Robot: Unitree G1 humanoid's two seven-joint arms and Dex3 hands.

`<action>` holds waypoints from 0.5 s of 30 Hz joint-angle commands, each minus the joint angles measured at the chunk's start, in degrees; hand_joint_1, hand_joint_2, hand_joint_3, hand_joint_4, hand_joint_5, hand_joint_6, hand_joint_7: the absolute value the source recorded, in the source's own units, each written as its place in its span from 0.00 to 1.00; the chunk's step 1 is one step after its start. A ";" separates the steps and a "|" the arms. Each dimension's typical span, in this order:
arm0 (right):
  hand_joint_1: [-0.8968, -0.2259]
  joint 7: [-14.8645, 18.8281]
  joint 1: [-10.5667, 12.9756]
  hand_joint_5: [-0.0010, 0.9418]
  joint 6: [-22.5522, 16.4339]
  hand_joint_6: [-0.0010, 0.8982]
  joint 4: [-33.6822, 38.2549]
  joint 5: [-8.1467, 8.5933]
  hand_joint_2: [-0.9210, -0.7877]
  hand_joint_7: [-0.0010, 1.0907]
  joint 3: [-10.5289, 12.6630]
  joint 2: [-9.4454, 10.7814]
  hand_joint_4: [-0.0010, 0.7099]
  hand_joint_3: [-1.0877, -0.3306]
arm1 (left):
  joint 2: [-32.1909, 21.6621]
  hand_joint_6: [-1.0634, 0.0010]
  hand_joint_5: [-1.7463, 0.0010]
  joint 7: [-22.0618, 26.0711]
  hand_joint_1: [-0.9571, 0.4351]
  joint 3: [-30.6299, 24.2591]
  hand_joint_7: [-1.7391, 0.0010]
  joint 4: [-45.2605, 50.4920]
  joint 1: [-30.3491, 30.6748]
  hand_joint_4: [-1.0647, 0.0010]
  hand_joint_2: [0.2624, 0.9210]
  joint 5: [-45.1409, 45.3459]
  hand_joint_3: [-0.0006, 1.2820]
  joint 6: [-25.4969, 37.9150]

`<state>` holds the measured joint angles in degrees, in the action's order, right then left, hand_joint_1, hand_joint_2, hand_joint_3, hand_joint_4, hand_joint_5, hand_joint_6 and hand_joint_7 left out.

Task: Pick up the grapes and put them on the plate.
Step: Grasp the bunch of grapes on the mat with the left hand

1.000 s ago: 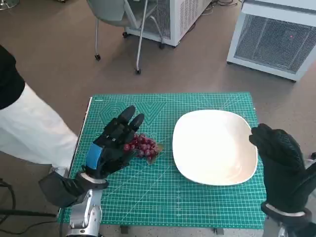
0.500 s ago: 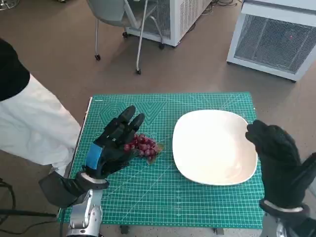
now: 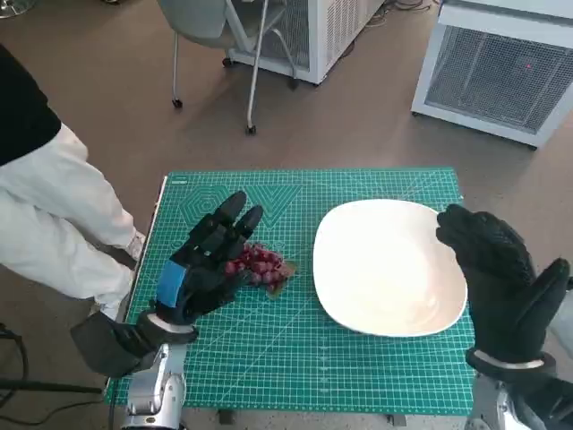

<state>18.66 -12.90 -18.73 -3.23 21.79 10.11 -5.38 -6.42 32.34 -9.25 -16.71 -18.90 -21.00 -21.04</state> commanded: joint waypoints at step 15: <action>0.86 -0.04 0.87 0.54 2.11 0.29 -0.33 -0.22 0.00 0.81 -0.25 -0.77 0.71 0.69 | -6.38 0.70 1.00 -8.70 0.35 0.53 0.94 2.99 -0.78 0.71 1.00 15.53 0.14 -5.85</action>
<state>18.67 -12.89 -17.99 -3.44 21.19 9.78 -5.73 -9.26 27.65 -8.94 -15.01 -18.82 -13.29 -23.33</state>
